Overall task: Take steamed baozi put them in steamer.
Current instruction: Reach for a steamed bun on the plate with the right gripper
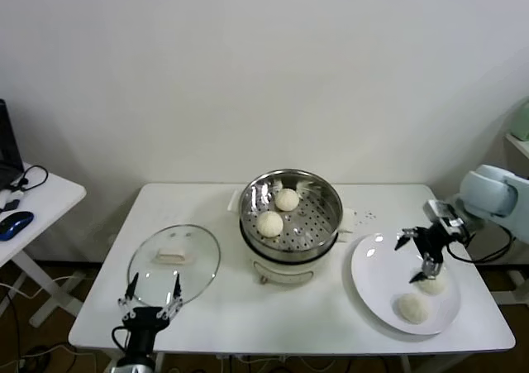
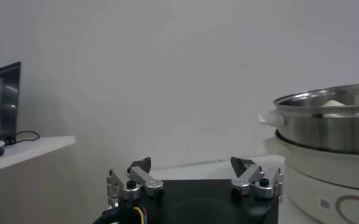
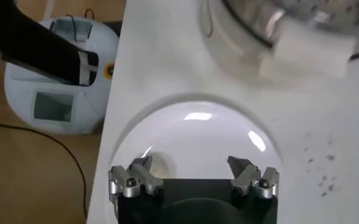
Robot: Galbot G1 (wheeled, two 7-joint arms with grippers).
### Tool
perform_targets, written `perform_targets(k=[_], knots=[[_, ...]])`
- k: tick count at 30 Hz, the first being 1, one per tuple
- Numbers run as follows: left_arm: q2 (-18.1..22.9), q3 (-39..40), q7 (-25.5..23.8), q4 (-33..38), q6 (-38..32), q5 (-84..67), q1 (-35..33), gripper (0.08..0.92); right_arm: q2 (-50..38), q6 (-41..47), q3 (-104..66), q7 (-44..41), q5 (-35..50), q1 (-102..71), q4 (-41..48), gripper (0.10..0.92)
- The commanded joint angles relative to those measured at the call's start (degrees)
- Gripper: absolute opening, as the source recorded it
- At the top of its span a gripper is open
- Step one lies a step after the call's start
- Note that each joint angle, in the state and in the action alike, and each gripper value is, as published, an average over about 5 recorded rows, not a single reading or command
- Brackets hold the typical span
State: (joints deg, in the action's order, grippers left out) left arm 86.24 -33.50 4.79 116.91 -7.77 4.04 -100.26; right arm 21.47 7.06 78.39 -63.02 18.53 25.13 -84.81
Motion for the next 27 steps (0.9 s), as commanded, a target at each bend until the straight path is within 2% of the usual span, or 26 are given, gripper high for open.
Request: perform_targets(k=[1, 27], knots=[[0.15, 0.19, 0.10, -0.39, -0.10, 0.27, -0.40, 0.823, -6.28, -0.48, -16.76, 0.69, -8.71, -22.41, -0.13, 0.823], [0.84, 0.19, 0.36, -1.44, -0.42, 1.13, -0.92, 0.823, 2.14, -0.21, -16.70, 2.63, -8.67, -25.10, 6.61, 0.823]])
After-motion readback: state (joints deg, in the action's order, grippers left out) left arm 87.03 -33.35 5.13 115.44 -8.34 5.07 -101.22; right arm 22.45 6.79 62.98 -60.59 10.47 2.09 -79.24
